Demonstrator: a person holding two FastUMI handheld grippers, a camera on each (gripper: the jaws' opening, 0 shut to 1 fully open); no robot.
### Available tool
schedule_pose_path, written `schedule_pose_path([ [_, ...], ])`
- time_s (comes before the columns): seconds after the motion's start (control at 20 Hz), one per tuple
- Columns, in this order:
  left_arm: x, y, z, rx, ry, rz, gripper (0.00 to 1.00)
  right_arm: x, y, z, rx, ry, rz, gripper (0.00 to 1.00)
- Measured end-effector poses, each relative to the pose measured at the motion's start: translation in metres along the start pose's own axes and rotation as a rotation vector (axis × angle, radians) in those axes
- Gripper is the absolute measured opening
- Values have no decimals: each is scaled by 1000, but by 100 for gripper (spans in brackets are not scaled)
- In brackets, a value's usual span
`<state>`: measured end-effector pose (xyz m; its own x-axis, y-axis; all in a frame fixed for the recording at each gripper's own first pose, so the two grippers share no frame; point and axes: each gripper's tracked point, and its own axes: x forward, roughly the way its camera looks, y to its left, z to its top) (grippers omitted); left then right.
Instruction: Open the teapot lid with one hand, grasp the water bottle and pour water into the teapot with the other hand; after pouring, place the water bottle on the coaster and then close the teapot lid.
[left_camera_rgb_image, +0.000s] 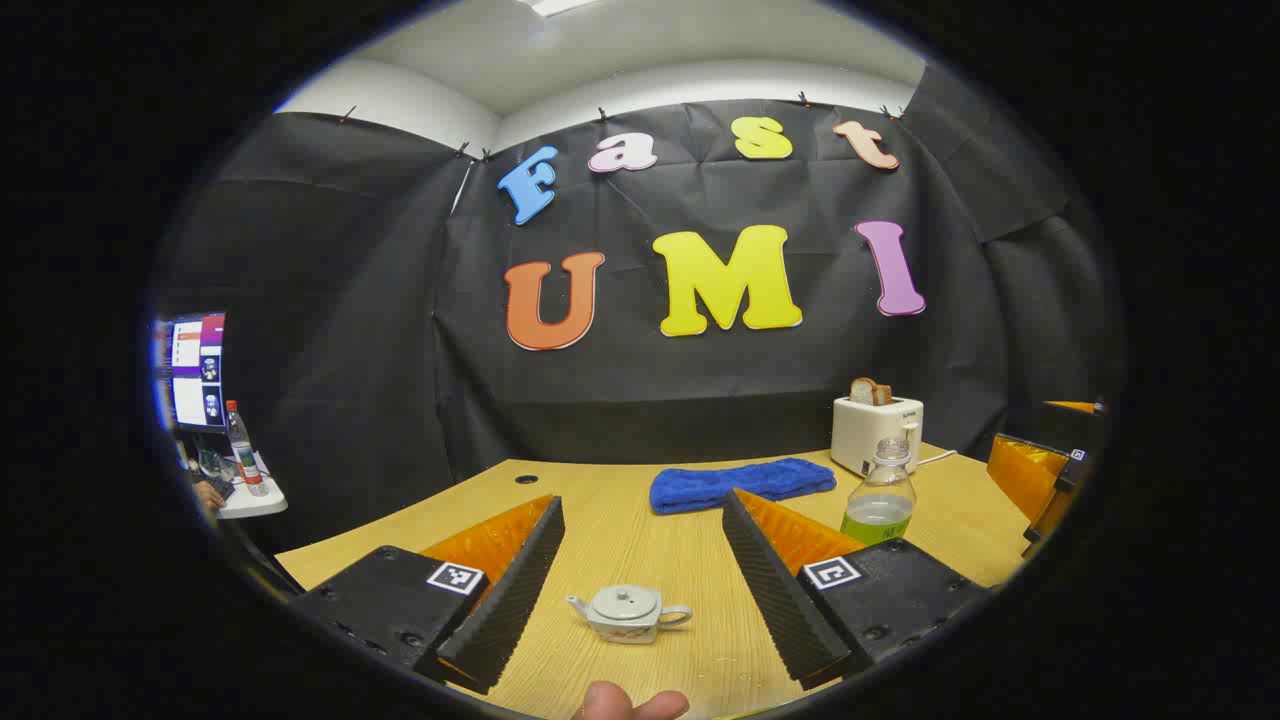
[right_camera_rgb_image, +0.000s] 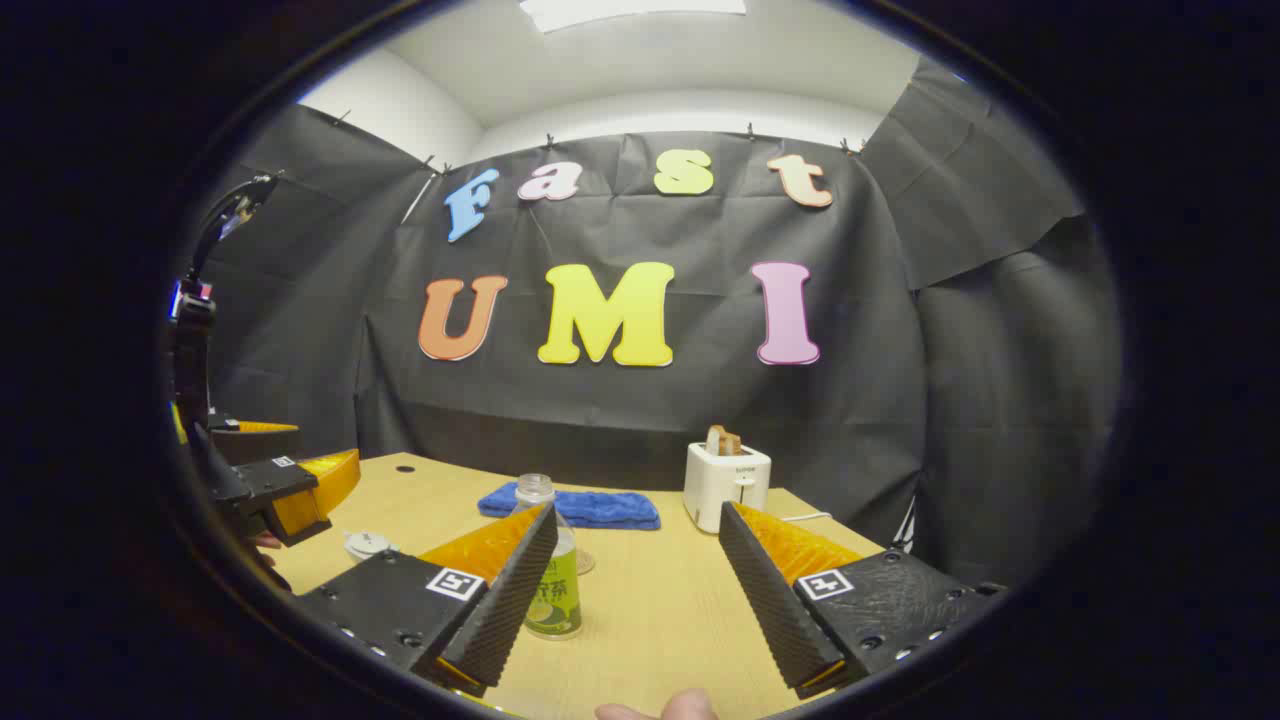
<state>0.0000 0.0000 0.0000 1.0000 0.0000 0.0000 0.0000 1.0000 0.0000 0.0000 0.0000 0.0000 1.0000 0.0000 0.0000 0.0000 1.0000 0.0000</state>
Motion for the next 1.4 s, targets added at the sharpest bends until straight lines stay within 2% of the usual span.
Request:
schedule_pose_path([
  [0.9,0,1,-1,-5,1,-5,100,2,13,-6,15,17,28,98],
  [1.4,1,-2,-1,-5,-8,-13,100,1,4,-12,30,21,32,98],
])
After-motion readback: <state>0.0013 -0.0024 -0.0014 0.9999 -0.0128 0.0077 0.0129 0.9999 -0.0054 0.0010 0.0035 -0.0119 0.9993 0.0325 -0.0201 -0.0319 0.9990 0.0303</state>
